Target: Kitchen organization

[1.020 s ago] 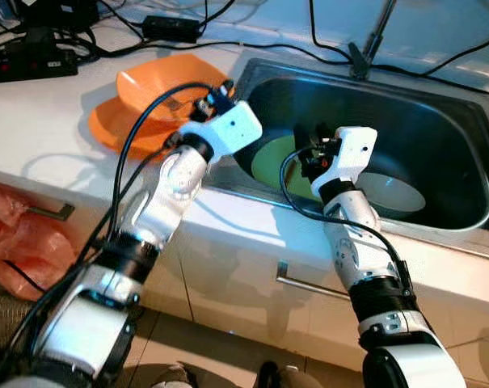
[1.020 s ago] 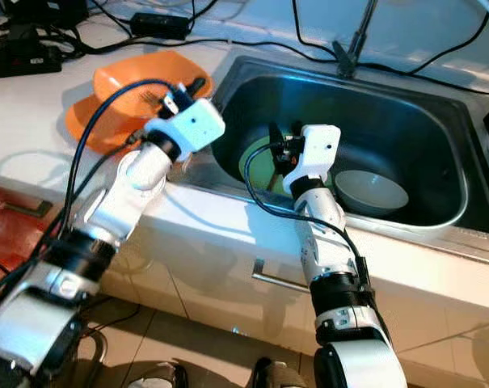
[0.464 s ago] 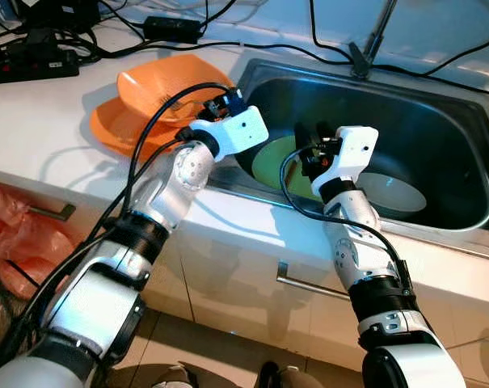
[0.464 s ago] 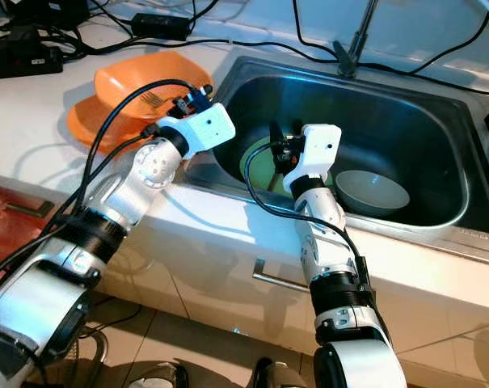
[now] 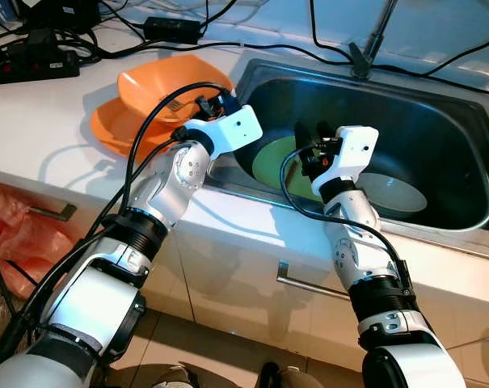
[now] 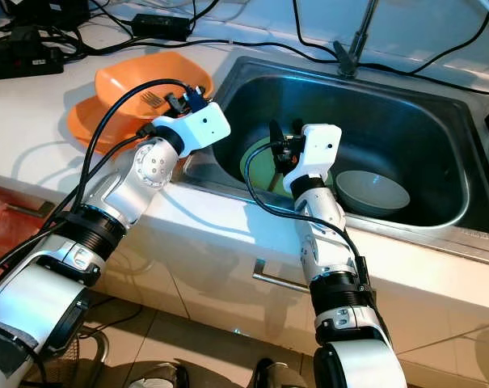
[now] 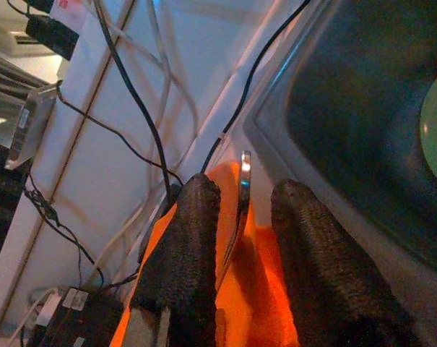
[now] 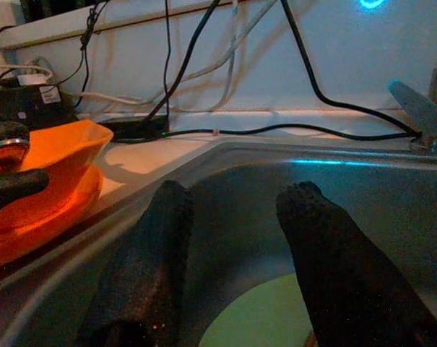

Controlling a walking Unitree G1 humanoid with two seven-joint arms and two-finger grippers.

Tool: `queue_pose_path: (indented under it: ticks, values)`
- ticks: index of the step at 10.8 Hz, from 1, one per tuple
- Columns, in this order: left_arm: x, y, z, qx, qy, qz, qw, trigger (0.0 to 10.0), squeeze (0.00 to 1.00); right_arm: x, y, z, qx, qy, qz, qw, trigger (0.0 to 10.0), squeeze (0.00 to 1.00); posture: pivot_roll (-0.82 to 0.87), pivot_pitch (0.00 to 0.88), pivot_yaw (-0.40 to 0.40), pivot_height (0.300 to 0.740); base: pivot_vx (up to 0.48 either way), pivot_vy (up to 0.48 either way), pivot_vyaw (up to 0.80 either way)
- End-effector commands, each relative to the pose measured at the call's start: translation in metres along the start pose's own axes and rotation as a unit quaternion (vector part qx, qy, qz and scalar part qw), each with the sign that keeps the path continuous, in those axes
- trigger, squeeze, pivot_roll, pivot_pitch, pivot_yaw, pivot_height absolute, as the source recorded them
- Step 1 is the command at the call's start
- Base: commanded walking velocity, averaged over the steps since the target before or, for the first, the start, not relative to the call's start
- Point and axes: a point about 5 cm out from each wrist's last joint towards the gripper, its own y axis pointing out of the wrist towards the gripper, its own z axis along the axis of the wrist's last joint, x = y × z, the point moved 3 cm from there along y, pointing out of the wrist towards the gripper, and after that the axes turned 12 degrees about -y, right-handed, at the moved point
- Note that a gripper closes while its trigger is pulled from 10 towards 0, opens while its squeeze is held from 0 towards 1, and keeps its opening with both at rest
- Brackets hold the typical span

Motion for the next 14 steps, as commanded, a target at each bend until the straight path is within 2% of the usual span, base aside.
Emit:
queue_pose_path:
  ticks: [1, 2, 4, 10, 11, 12, 14]
  values:
    - [-0.003, 0.003, 0.006, 0.006, 0.013, 0.005, 1.000, 0.0, 0.00, 0.002, -0.001, -0.001, 0.002, 0.004, -0.007, 1.000, 10.0, 0.00, 0.04, 0.077, -0.020, 0.740, 0.000, 0.000, 0.00]
    - [-0.003, 0.003, 0.004, 0.004, 0.014, 0.005, 1.000, 0.0, 0.00, 0.001, -0.002, -0.002, 0.000, 0.005, -0.008, 1.000, 10.0, 0.00, 0.03, 0.052, -0.011, 0.740, 0.000, 0.000, 0.00]
    - [-0.010, 0.005, 0.008, 0.014, 0.022, 0.016, 1.000, 0.0, 0.00, 0.002, 0.004, 0.004, 0.009, 0.004, -0.007, 1.000, 10.0, 0.00, 0.03, 0.058, -0.006, 0.740, 0.000, 0.000, 0.00]
    - [-0.014, 0.004, 0.014, 0.034, 0.029, 0.030, 0.999, 0.0, 0.00, -0.003, 0.000, -0.002, 0.004, 0.010, -0.009, 1.000, 10.0, 0.00, 0.04, 0.067, -0.006, 0.740, 0.000, 0.000, 0.00]
    - [-0.023, 0.001, 0.018, 0.046, 0.041, 0.054, 0.997, 0.0, 0.00, -0.005, -0.002, -0.004, 0.001, 0.013, -0.006, 1.000, 10.0, 0.00, 0.05, 0.070, -0.009, 0.740, 0.000, 0.000, 0.00]
    - [-0.040, -0.002, 0.031, 0.081, 0.054, 0.100, 0.990, 0.0, 0.00, -0.007, -0.002, -0.005, 0.000, 0.014, -0.004, 1.000, 10.0, 0.00, 0.04, 0.071, -0.010, 0.740, 0.000, 0.000, 0.00]
    - [-0.064, -0.010, 0.073, 0.171, 0.068, 0.167, 0.969, 0.0, 0.00, -0.002, -0.002, -0.004, 0.001, 0.010, -0.007, 1.000, 10.0, 0.00, 0.03, 0.055, -0.008, 0.740, 0.000, 0.000, 0.00]
